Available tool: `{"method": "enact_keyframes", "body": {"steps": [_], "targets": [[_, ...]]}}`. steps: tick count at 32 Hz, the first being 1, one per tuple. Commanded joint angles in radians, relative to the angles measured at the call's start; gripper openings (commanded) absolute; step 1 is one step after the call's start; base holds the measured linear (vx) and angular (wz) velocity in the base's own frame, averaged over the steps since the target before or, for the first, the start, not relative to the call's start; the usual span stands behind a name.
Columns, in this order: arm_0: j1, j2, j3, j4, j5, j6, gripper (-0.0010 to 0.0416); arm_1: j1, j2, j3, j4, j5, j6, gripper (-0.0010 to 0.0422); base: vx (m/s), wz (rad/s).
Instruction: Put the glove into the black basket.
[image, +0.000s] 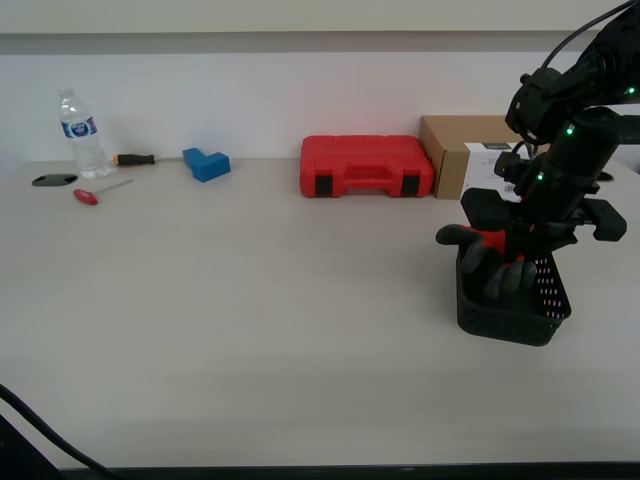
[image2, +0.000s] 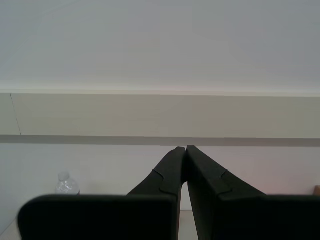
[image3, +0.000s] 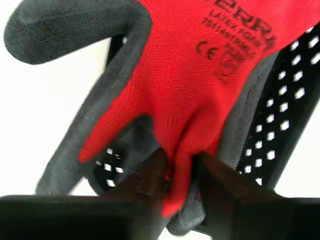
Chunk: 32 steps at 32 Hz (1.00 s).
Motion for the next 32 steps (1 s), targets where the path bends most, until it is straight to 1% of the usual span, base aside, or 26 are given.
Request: {"method": "enact_keyframes", "body": {"steps": [1, 2, 6, 9, 13, 17, 32], "targets": [[0.000, 0.001, 0.000, -0.006, 0.041, -0.050, 0.0119, 0.000, 0.000, 0.000, 0.006, 0.001, 0.000, 0.0000, 0.000, 0.000], [0.000, 0.001, 0.000, -0.006, 0.040, -0.055, 0.0122, 0.000, 0.000, 0.000, 0.005, 0.001, 0.000, 0.0000, 0.000, 0.000], [0.000, -0.003, 0.002, -0.005, 0.039, -0.053, 0.0123, 0.000, 0.000, 0.000, 0.005, 0.001, 0.000, 0.0000, 0.000, 0.000], [0.000, -0.030, 0.002, 0.011, 0.034, -0.053, 0.0123, 0.000, 0.000, 0.000, 0.006, 0.001, 0.000, 0.0000, 0.000, 0.000], [0.000, -0.138, 0.001, 0.105, 0.035, -0.053, 0.0123, 0.000, 0.000, 0.000, 0.006, 0.001, 0.000, 0.0000, 0.000, 0.000], [0.000, -0.198, 0.001, 0.182, 0.044, -0.055, 0.0123, 0.000, 0.000, 0.000, 0.005, 0.001, 0.000, 0.0000, 0.000, 0.000], [0.001, -0.198, 0.001, 0.186, 0.043, -0.053, 0.0123, 0.000, 0.000, 0.000, 0.005, 0.001, 0.000, 0.0000, 0.000, 0.000]]}}
